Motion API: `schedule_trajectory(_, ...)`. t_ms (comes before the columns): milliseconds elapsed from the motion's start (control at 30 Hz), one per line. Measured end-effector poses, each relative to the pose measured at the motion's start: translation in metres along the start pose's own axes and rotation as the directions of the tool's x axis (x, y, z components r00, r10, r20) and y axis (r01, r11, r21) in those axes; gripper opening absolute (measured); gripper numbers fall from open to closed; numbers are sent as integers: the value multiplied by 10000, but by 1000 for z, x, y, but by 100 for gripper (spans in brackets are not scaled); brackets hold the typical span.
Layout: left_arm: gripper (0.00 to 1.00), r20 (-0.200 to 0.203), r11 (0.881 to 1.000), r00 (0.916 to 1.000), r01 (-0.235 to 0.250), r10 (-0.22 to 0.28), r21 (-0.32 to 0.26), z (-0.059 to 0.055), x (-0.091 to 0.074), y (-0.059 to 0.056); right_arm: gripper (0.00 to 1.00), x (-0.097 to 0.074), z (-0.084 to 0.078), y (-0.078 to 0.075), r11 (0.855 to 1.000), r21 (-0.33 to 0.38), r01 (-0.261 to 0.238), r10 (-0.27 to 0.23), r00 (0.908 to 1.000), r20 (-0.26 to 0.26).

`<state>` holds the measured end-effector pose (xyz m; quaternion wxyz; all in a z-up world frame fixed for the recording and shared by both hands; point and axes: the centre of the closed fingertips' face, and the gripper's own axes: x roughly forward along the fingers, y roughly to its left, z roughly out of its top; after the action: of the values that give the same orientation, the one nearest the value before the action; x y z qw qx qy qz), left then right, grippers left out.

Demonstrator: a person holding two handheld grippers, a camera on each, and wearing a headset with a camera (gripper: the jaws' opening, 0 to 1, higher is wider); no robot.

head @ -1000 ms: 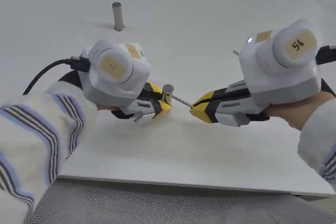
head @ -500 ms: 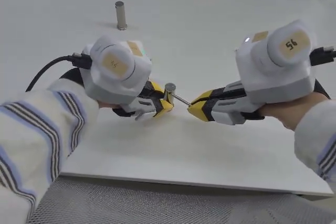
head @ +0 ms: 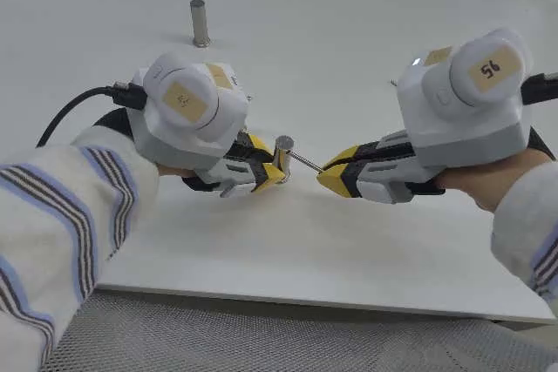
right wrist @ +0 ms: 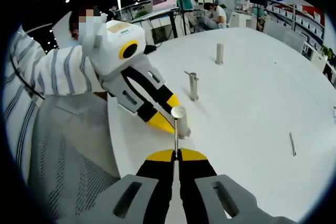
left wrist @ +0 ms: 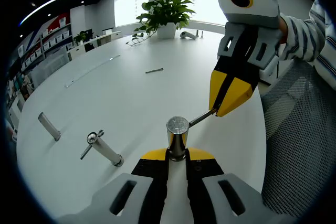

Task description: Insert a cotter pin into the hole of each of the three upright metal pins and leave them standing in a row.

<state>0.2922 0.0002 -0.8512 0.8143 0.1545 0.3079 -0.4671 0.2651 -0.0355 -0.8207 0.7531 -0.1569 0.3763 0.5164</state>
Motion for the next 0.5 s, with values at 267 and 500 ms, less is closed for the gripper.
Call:
schedule_trajectory(267, 8, -1, 9997, 9998, 202, -202, 112, -1, -2, 0, 4, -2, -3, -7, 9995, -225, 229, -233, 9996, -167)
schedule_trajectory(500, 12, -49, 9991, 9995, 310, -309, 276, -1, 1, 1, 4, -4, -4, -6, 9993, -361, 7, -13, 9998, -178)
